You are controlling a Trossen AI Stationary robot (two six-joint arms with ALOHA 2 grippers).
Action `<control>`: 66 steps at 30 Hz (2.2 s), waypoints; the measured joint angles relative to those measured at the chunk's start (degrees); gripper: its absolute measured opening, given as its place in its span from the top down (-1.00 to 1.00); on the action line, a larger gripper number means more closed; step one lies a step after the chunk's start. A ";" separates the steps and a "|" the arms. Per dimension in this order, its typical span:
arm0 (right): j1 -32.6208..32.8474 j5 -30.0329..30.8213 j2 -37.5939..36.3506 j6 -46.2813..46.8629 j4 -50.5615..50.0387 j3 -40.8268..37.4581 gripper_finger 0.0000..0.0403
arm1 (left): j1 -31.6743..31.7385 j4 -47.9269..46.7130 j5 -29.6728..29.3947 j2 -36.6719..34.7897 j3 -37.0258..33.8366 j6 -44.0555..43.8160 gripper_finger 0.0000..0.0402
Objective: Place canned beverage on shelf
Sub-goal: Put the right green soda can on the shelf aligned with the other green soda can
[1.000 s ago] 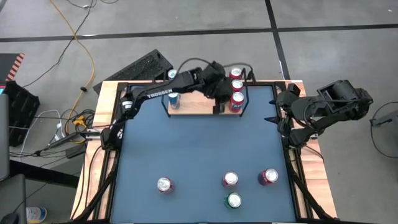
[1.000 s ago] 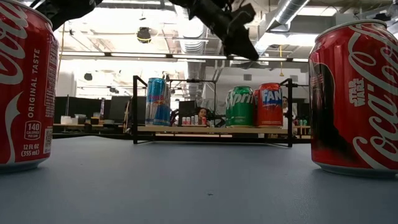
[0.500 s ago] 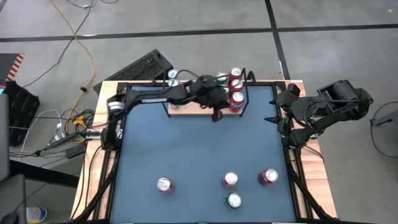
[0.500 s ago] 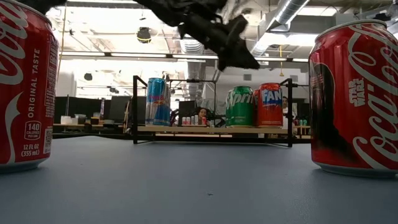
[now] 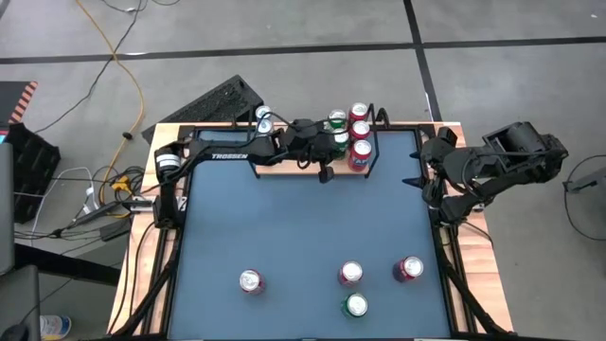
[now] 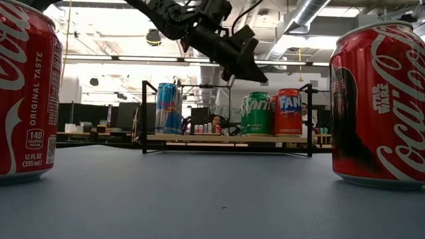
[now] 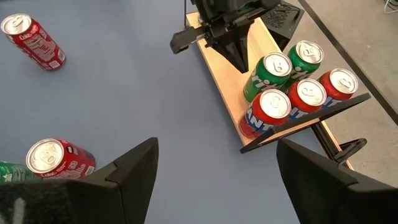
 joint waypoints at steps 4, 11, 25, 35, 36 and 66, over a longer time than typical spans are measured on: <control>-0.01 0.04 0.02 0.23 0.03 0.00 -0.54 | -0.03 0.51 -0.23 3.34 -0.01 -2.02 1.00; 0.04 0.02 0.09 0.44 0.02 -0.11 -0.54 | 0.01 1.65 -0.69 3.83 0.25 -2.13 1.00; 0.05 -0.13 0.10 0.55 0.02 -0.11 -0.54 | 0.67 3.07 -3.94 5.99 0.16 -3.06 1.00; 0.04 -0.15 0.10 0.11 0.02 -0.11 -0.54 | 1.56 3.63 -7.40 6.01 0.16 -1.75 1.00; 0.05 -0.15 0.11 0.12 0.02 -0.11 -0.54 | 1.73 3.63 -7.34 5.99 0.16 -1.78 1.00; 0.06 1.36 0.09 0.00 0.02 -0.11 -0.54 | 3.12 4.46 -7.45 5.97 0.16 -0.07 1.00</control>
